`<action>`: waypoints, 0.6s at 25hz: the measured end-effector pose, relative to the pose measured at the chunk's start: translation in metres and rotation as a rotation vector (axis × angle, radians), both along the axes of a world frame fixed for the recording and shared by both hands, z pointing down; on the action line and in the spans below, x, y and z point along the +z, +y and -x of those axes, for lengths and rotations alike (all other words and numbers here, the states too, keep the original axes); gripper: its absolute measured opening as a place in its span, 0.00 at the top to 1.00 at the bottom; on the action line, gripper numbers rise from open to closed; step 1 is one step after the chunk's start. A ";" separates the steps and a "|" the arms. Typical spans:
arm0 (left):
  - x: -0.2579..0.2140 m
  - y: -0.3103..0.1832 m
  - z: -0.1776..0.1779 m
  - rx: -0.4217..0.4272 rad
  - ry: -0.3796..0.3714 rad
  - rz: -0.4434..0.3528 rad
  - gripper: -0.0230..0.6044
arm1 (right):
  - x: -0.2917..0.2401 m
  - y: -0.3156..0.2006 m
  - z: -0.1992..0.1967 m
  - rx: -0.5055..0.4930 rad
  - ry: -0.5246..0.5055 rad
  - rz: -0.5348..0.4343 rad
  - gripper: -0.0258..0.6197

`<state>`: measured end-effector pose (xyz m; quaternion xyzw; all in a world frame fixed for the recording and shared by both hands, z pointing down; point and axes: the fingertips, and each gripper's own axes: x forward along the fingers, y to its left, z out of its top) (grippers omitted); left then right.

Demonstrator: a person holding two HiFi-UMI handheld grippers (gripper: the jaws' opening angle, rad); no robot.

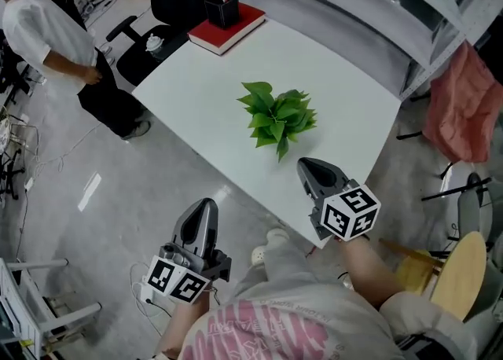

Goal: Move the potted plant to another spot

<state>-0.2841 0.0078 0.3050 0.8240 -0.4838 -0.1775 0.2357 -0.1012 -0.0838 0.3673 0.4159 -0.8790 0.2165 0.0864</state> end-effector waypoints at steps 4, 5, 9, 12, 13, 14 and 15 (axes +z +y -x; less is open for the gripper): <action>0.027 -0.013 -0.011 -0.024 -0.013 0.060 0.92 | 0.027 -0.016 -0.007 -0.023 0.009 0.049 0.94; 0.034 -0.016 -0.013 -0.033 -0.017 0.078 0.92 | 0.032 -0.020 -0.007 -0.031 0.005 0.061 0.94; 0.052 -0.028 -0.022 -0.055 -0.023 0.120 0.92 | 0.042 -0.035 -0.005 -0.092 0.026 0.040 0.91; 0.059 -0.035 -0.029 -0.062 -0.027 0.141 0.92 | 0.047 -0.043 -0.001 -0.151 0.052 0.013 0.74; 0.061 -0.036 -0.032 -0.064 -0.030 0.148 0.92 | 0.049 -0.045 0.000 -0.169 0.064 0.005 0.65; 0.063 -0.037 -0.034 -0.068 -0.033 0.155 0.92 | 0.051 -0.047 0.001 -0.185 0.074 -0.005 0.57; 0.066 -0.039 -0.036 -0.073 -0.034 0.161 0.92 | 0.052 -0.050 0.002 -0.198 0.082 -0.015 0.50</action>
